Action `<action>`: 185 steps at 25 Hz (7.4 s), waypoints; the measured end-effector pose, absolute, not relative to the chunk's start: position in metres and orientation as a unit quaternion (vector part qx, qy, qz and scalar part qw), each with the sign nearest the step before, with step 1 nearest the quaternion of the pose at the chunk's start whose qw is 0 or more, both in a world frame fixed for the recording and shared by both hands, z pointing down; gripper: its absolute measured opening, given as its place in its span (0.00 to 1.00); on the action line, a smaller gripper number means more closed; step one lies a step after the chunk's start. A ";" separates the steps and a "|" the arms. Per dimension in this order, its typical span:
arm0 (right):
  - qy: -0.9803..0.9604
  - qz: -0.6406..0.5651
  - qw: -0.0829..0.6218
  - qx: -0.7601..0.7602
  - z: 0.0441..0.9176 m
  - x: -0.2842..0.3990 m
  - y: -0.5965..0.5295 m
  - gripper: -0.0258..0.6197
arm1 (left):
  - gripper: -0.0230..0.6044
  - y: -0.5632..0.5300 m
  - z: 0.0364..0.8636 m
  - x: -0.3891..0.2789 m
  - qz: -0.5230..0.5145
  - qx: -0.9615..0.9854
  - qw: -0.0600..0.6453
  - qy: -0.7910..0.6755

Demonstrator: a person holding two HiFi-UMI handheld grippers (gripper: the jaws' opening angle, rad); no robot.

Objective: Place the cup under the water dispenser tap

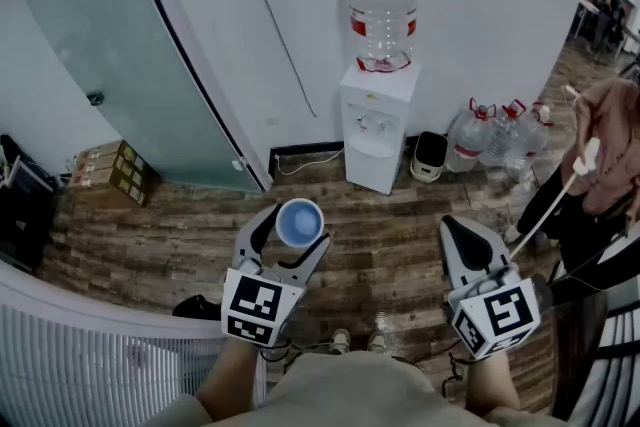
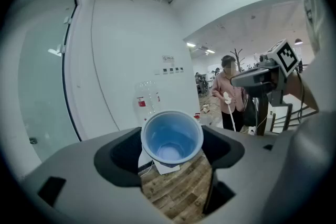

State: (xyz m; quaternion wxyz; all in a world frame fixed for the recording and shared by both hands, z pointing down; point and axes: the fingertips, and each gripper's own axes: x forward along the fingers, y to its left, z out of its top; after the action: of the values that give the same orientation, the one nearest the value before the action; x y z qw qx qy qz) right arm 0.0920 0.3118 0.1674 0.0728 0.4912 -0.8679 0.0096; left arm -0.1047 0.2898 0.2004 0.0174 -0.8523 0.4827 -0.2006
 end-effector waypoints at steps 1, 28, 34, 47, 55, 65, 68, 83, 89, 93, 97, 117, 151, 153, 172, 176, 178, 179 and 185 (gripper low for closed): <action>-0.868 0.011 0.070 0.491 0.167 0.093 0.312 0.05 | 0.60 0.290 0.200 -0.103 -0.200 -0.852 0.016 0.483; -0.881 0.044 0.077 0.464 0.220 0.155 0.295 0.05 | 0.60 0.288 0.233 -0.047 -0.226 -0.832 0.007 0.506; -0.876 0.051 0.085 0.471 0.237 0.162 0.269 0.05 | 0.60 0.262 0.246 -0.046 -0.226 -0.833 0.005 0.504; -0.863 0.073 0.116 0.487 0.265 0.143 0.144 0.05 | 0.60 0.129 0.266 -0.060 -0.238 -0.845 -0.001 0.478; -0.852 0.090 0.139 0.497 0.270 0.110 0.033 0.05 | 0.60 0.009 0.277 -0.083 -0.247 -0.859 -0.018 0.448; -0.835 0.112 0.159 0.514 0.288 0.069 -0.102 0.05 | 0.60 -0.133 0.309 -0.102 -0.257 -0.881 -0.038 0.396; -0.834 0.117 0.163 0.514 0.295 0.060 -0.129 0.05 | 0.60 -0.164 0.322 -0.102 -0.257 -0.886 -0.041 0.384; -0.826 0.171 0.199 0.499 0.399 0.068 -0.212 0.05 | 0.60 -0.242 0.455 -0.071 -0.281 -0.877 -0.109 0.374; -0.841 0.169 0.209 0.470 0.447 0.066 -0.244 0.05 | 0.60 -0.273 0.535 -0.062 -0.294 -0.863 -0.138 0.387; -0.852 0.163 0.203 0.454 0.471 0.059 -0.261 0.05 | 0.61 -0.292 0.595 -0.056 -0.297 -0.852 -0.166 0.397; -0.855 0.173 0.202 0.445 0.505 0.056 -0.272 0.05 | 0.61 -0.309 0.641 -0.050 -0.292 -0.847 -0.181 0.407; -0.860 0.184 0.225 0.420 0.652 0.047 -0.294 0.05 | 0.61 -0.374 0.821 -0.012 -0.335 -0.839 -0.185 0.387; -0.838 0.227 0.227 0.442 0.632 0.086 -0.278 0.05 | 0.71 -0.349 0.798 -0.010 -0.334 -0.841 -0.184 0.383; -0.837 0.225 0.225 0.445 0.613 0.087 -0.276 0.05 | 0.71 -0.344 0.773 -0.017 -0.327 -0.841 -0.184 0.389; -0.853 0.129 0.189 0.469 0.387 0.083 -0.241 0.05 | 0.58 -0.274 0.496 -0.052 -0.239 -0.862 -0.144 0.423; -0.861 0.086 0.181 0.468 0.337 0.078 -0.229 0.05 | 0.56 -0.262 0.440 -0.055 -0.219 -0.869 -0.132 0.423; -0.865 0.066 0.175 0.466 0.315 0.076 -0.224 0.05 | 0.54 -0.257 0.412 -0.058 -0.205 -0.872 -0.122 0.428; -0.866 0.058 0.171 0.466 0.304 0.074 -0.221 0.05 | 0.52 -0.253 0.399 -0.059 -0.198 -0.873 -0.117 0.430; -0.870 0.024 0.146 0.471 0.258 0.069 -0.206 0.05 | 0.35 -0.232 0.325 -0.071 -0.143 -0.876 -0.078 0.455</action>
State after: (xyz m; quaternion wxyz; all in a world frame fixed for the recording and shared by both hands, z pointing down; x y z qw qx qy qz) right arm 0.0694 -0.2056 0.2579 0.1459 0.4713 -0.8695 0.0242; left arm -0.0705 -0.2318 0.3254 -0.0775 -0.8756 0.4549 -0.1432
